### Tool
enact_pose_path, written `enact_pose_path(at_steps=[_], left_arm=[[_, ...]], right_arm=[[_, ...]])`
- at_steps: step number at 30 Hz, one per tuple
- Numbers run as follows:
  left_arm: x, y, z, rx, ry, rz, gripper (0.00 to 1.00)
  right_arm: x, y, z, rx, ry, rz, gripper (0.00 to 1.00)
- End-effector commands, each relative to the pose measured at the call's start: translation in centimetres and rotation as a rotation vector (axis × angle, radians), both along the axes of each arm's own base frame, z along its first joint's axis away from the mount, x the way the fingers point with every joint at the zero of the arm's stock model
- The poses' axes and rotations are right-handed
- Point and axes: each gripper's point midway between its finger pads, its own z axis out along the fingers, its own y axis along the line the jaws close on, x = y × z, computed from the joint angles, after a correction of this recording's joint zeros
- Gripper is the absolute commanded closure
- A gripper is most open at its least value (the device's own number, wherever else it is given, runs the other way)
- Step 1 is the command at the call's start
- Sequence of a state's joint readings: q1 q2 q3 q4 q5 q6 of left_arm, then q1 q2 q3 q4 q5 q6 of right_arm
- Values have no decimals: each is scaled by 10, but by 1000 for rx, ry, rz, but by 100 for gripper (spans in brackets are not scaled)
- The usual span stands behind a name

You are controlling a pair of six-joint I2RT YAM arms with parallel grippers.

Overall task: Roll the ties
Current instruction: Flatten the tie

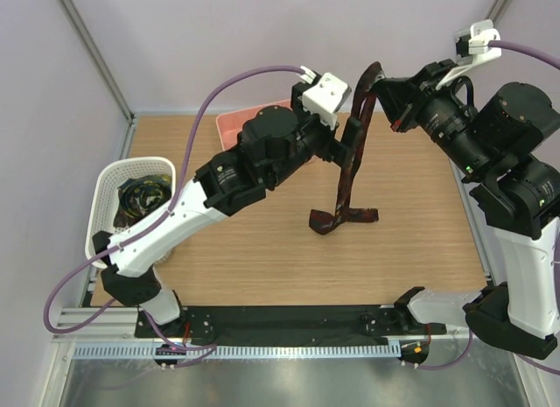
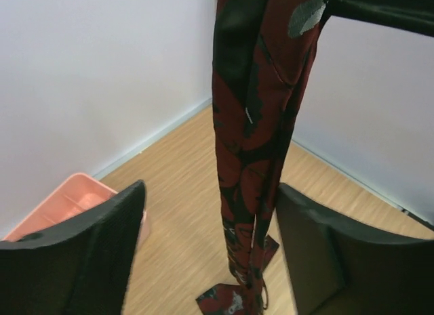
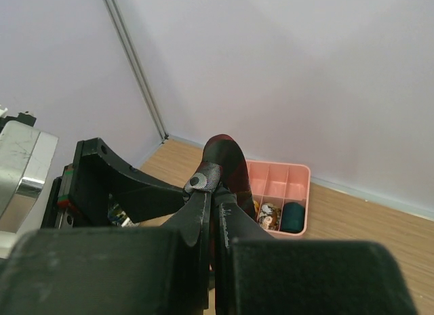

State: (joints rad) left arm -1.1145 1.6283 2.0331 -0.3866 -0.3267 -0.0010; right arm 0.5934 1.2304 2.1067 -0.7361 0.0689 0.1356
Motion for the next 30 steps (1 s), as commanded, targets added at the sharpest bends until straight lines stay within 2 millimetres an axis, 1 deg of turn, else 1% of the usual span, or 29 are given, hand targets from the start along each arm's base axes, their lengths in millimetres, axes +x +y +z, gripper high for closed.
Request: enact_pose_path(at_steps=[1,2,4,6,10,12,16,21,23,25,27,29,30], left_arm=[[2,25,37,-106,-69,74,28],[0,30,46,-129,-82,76,31],[1,32,48,-134,-86,86,31],[-1,35,54,-146,-93,80,28],[-8,36,60,-165,-97,51,26],[-12,39,63,-177,-94,37,23],[-18,40,69,-193,-98,10,22],[-18,37,74,-203,-106,-3,22],[-17,31,70,-193,-102,-11,22],[-16,28,70,-191,-102,-14,22],[-12,22,66,-185,-98,-6,23],[-7,23,67,-178,-102,21,23],[-3,18,62,-167,-100,29,25]], right_arm=[[-5,-3,9,24,-30,2,99],[-5,-2,9,24,-28,7,99],[-5,0,9,26,-27,15,99],[-4,1,7,24,-21,15,99],[-2,2,4,18,-15,15,99],[0,0,3,15,-14,4,99],[0,0,1,7,-11,-2,99],[0,2,-1,4,-4,8,99],[1,3,-3,3,2,11,99],[2,3,-4,2,5,8,99],[2,4,-4,1,5,11,99],[0,4,-3,3,4,18,99],[0,4,-3,5,4,18,99]])
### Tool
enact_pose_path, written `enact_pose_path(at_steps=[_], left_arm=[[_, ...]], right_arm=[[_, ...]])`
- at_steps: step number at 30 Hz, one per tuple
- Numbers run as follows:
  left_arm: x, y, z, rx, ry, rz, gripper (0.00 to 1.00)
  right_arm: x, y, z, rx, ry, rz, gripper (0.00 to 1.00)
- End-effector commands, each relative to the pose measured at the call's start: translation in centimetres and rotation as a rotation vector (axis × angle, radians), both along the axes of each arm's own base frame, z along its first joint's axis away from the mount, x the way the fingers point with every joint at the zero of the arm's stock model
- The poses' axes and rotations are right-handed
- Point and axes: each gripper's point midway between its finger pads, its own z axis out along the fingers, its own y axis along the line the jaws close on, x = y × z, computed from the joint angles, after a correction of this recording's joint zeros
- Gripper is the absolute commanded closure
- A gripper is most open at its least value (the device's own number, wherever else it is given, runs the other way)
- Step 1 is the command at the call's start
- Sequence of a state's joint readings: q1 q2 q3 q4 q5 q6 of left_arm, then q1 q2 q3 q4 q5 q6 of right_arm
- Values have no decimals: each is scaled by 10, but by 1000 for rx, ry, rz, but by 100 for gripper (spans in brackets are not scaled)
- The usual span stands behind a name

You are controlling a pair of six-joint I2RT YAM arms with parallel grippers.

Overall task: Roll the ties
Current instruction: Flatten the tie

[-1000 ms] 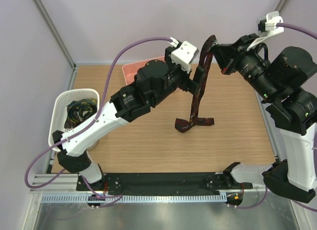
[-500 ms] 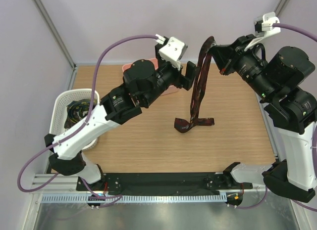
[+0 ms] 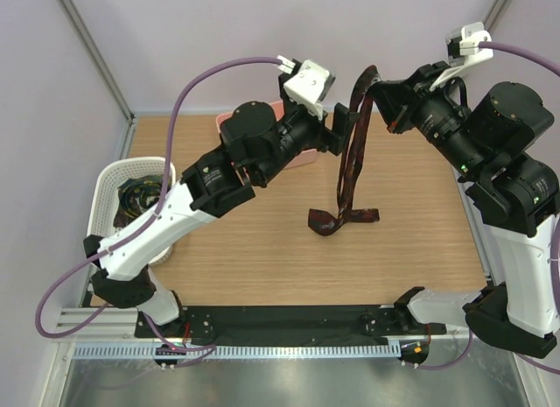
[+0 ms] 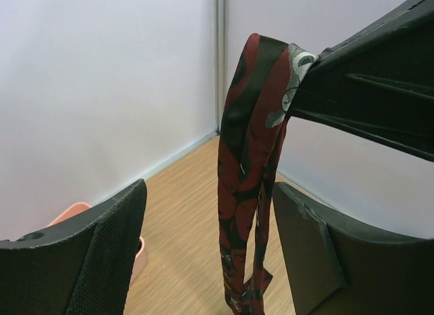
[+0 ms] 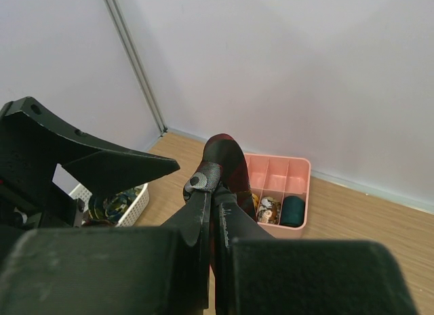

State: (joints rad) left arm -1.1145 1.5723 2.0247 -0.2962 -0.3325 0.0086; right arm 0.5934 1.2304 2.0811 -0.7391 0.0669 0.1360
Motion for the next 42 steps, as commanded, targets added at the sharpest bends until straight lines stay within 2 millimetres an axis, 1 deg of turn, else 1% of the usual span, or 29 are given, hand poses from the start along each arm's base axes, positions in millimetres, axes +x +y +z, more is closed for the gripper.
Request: enact_pose_path(at_steps=[1,7,10,11,13,14,16,17,19,21,22,23,24,25,26,27,28,29,30,31,32,33,34,35,36,37,39,40,42], left_arm=[[7,1,19,-49,-32,37,25],[20,-8,12,-24,-33,86,31],[25,-11,12,-18,-40,102,43],[25,-13,11,-13,-43,101,51],[26,-17,12,-6,-52,97,61],[27,-18,12,-4,-58,92,75],[29,-21,11,4,-65,100,89],[30,-21,11,5,-66,106,99],[33,-19,11,15,-78,123,100],[36,-12,16,9,-91,159,100],[36,-10,18,11,-100,163,100],[34,-5,25,10,-119,164,100],[31,-3,30,4,-130,157,100],[29,-1,35,1,-143,149,100],[24,7,47,-21,-155,145,100],[20,9,51,-24,-161,129,100],[13,8,57,-29,-174,90,100],[6,14,71,-61,-181,66,100],[-1,20,77,-67,-180,46,100],[-9,21,85,-83,-190,10,100],[-16,28,96,-117,-190,-9,100],[-23,35,103,-132,-194,-30,100],[-30,39,109,-145,-202,-53,100],[-35,42,114,-159,-207,-72,100],[-39,47,121,-190,-206,-79,100],[-45,55,128,-208,-213,-86,100],[-52,61,137,-229,-222,-111,100],[-58,69,146,-261,-224,-121,100],[-69,71,152,-274,-230,-170,100]], right_arm=[[-5,0,7,22,-19,18,99],[-6,3,6,22,-14,29,99],[-4,5,0,22,2,34,99],[-2,7,-3,19,7,36,99],[-4,8,-5,26,9,43,98],[-3,8,-7,24,14,43,98],[-4,9,-9,25,18,48,98],[-3,9,-10,24,21,48,98],[-6,7,-12,22,22,46,98],[-7,6,-14,22,23,45,95],[-10,4,-18,20,29,45,84],[-11,5,-21,20,31,49,77],[-13,4,-23,21,30,54,66],[-15,3,-32,19,34,59,47],[-21,6,-36,16,33,90,39],[-22,5,-42,4,29,90,34],[-25,2,-53,-2,33,85,28],[-26,0,-59,-12,30,79,25],[-29,2,-65,-40,17,100,23],[-29,7,-81,-69,25,128,15],[-42,9,-81,-74,4,185,13],[-45,9,-85,-78,-3,192,11],[-44,12,-95,-81,1,203,9],[-53,8,-93,-70,-24,210,9],[-59,12,-95,-70,-35,249,8],[-60,15,-101,-79,-39,269,7],[-67,20,-103,-95,-53,320,6],[-71,24,-105,-111,-65,358,4],[-75,31,-105,-128,-74,408,3]])
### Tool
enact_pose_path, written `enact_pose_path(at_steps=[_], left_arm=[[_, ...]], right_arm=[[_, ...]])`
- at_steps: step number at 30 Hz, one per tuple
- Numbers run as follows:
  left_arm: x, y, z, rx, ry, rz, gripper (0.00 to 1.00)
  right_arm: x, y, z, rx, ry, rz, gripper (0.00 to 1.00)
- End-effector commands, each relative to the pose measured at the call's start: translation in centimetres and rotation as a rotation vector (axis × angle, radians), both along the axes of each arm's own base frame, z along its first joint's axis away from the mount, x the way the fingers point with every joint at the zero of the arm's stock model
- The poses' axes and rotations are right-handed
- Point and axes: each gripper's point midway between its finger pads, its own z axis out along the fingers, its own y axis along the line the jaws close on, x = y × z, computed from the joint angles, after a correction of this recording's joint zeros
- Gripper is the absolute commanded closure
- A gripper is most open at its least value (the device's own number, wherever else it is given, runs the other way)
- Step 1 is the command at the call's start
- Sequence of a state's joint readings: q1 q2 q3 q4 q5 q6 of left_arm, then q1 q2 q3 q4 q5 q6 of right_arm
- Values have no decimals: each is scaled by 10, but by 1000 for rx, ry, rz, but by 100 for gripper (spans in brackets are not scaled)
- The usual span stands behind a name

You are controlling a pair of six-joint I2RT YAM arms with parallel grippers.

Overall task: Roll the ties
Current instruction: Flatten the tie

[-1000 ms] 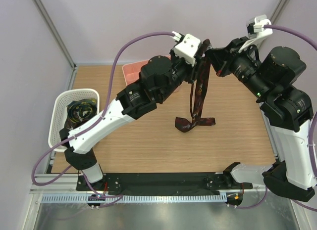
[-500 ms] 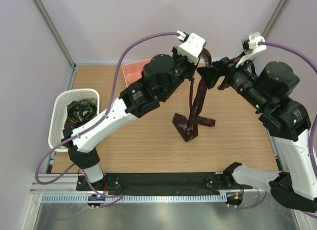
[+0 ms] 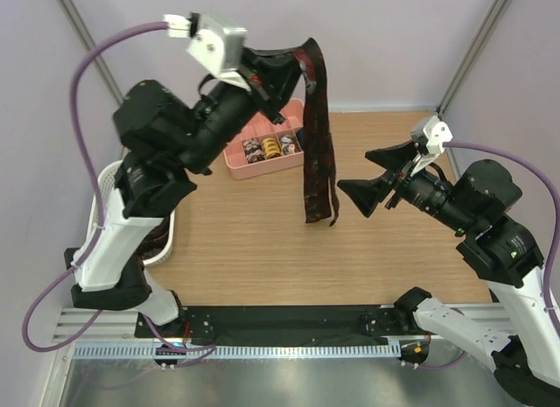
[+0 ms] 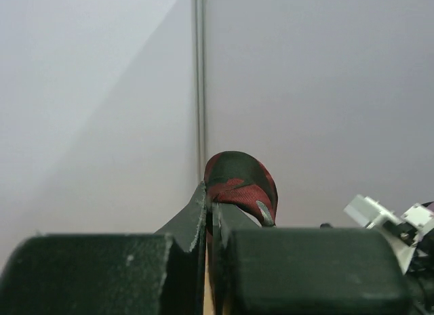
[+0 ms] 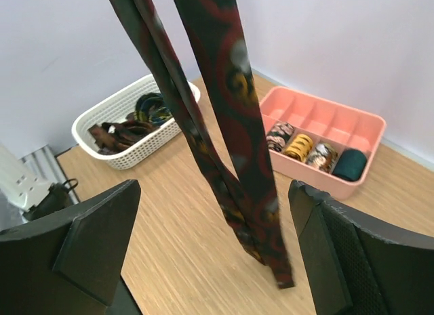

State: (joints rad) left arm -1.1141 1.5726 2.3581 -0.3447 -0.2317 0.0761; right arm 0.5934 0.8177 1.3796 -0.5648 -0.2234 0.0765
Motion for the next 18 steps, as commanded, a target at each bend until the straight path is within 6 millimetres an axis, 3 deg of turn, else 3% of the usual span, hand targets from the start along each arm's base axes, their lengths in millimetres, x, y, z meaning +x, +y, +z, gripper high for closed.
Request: enact_pose_path(at_steps=[1,8,12,17,18], left_arm=[[-31,19,32,-89,-32,-116,100],[-52,38,45,-136,-34,-184,100],[-59,48,49,-148,-31,-197,100],[-67,56,50,-164,-27,-221,100],[-68,55,49,-163,-20,-228,100]], right_arm=[[-14,23,24,8,-114,172,0],[-13,50,38,49,-121,305,0],[1,56,33,22,-124,295,10],[-11,81,16,13,-42,476,14],[-21,84,16,24,-45,534,14]])
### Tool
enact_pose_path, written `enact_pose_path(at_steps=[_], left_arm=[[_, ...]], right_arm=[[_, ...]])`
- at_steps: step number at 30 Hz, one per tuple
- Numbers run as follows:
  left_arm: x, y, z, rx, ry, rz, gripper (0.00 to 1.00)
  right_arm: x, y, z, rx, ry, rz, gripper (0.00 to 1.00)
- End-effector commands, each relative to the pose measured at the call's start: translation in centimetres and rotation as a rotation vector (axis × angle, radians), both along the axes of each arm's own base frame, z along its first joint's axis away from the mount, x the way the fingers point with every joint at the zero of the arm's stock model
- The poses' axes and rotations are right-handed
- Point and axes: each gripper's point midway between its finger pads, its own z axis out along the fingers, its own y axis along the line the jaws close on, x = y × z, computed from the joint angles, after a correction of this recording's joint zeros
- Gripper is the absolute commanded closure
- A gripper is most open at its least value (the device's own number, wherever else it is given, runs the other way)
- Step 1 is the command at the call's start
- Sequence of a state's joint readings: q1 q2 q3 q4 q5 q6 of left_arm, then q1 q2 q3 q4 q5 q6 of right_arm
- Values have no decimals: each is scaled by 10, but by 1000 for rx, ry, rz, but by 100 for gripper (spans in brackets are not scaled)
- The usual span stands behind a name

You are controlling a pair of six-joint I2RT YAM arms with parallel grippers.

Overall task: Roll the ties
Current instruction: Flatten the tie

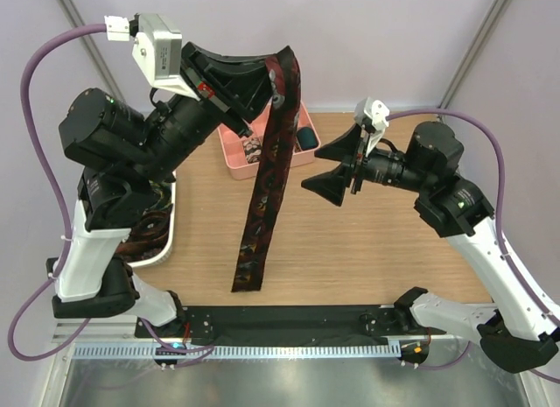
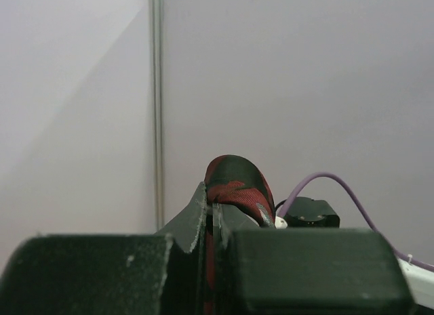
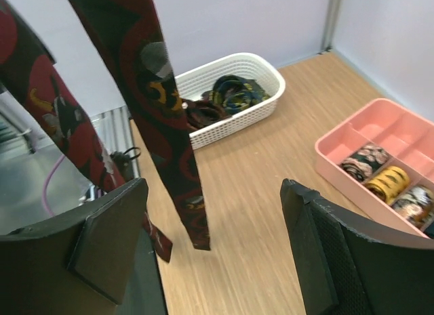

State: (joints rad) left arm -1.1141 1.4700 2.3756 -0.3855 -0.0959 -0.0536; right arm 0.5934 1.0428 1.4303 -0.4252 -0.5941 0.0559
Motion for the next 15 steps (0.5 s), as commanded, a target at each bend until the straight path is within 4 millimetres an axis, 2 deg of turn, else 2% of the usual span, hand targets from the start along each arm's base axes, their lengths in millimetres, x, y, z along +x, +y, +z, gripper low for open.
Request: enact_pose_path(at_steps=[1,5,6,9,12,15], left_arm=[[-19,20,16,-57,-21,-51,100],[-23,19,14,-60,-11,-79,100],[-25,18,14,-59,-13,-92,100],[-31,19,20,-85,-11,-123,99],[-44,17,25,-95,-29,-194,100],[-49,17,28,-104,-32,-225,100]], right_arm=[[-32,13,19,78,-39,189,14],[-46,18,15,79,-41,258,14],[-45,19,14,72,-39,260,17],[-39,21,9,52,-34,244,17],[-33,22,5,37,-32,224,17],[-20,17,4,29,-64,140,10]])
